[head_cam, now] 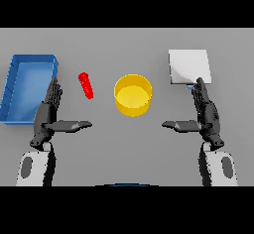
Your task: Pick up the red beaker and tilt it to pour out 1 green nut into yellow bowl. Pick up the yellow bowl and place it on the metallic measuring scale.
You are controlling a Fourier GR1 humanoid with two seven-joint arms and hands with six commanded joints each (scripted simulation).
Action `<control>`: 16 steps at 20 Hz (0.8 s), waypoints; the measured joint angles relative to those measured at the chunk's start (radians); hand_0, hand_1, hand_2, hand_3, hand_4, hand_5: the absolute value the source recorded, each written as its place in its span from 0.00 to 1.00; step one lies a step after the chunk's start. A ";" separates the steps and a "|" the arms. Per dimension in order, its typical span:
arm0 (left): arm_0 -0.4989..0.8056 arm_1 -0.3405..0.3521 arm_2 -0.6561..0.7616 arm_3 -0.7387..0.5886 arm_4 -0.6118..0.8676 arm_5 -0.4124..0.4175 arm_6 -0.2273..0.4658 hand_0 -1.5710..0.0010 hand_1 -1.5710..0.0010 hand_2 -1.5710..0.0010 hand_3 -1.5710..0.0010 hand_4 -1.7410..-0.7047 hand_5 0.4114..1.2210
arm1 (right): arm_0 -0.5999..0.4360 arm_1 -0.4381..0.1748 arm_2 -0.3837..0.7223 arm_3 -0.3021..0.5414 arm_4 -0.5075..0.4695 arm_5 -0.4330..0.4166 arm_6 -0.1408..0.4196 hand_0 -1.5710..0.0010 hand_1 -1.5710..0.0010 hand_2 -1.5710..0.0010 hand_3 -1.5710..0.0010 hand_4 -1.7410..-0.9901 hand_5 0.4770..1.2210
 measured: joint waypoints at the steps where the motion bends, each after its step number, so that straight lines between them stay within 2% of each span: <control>1: 0.003 -0.003 -0.003 -0.002 -0.001 0.001 -0.002 1.00 1.00 1.00 1.00 0.58 0.31 | -0.002 0.002 0.001 0.001 0.001 -0.002 0.001 1.00 1.00 1.00 1.00 0.89 0.14; 6: 0.028 -0.026 -0.029 -0.026 -0.020 0.013 -0.004 1.00 1.00 1.00 1.00 0.58 0.31 | -0.013 0.020 0.014 0.011 0.016 -0.015 0.006 1.00 1.00 1.00 1.00 0.89 0.14; 7: 0.084 0.002 -0.074 -0.087 -0.075 0.001 -0.051 1.00 1.00 1.00 1.00 0.58 0.31 | 0.012 -0.022 0.058 -0.025 0.132 -0.050 -0.071 1.00 1.00 1.00 1.00 0.89 0.13; 8: 0.114 0.018 -0.109 -0.136 -0.116 -0.003 -0.047 1.00 1.00 1.00 1.00 0.58 0.31 | 0.028 -0.043 0.087 -0.046 0.202 -0.067 -0.098 1.00 1.00 1.00 1.00 0.90 0.13; 11: 0.170 0.048 -0.150 -0.220 -0.165 -0.012 0.004 1.00 1.00 1.00 1.00 0.58 0.30 | 0.066 -0.049 0.141 -0.091 0.303 -0.096 -0.097 1.00 1.00 1.00 1.00 0.88 0.15; 14: 0.165 0.040 -0.174 -0.233 -0.182 -0.015 0.063 1.00 1.00 1.00 1.00 0.58 0.29 | 0.075 -0.046 0.152 -0.123 0.286 -0.072 -0.086 1.00 1.00 1.00 1.00 0.81 0.17; 16: 0.123 0.041 -0.159 -0.192 -0.175 -0.016 0.100 1.00 1.00 1.00 1.00 0.58 0.29 | 0.062 -0.054 0.141 -0.118 0.266 -0.058 -0.073 1.00 1.00 1.00 1.00 0.77 0.20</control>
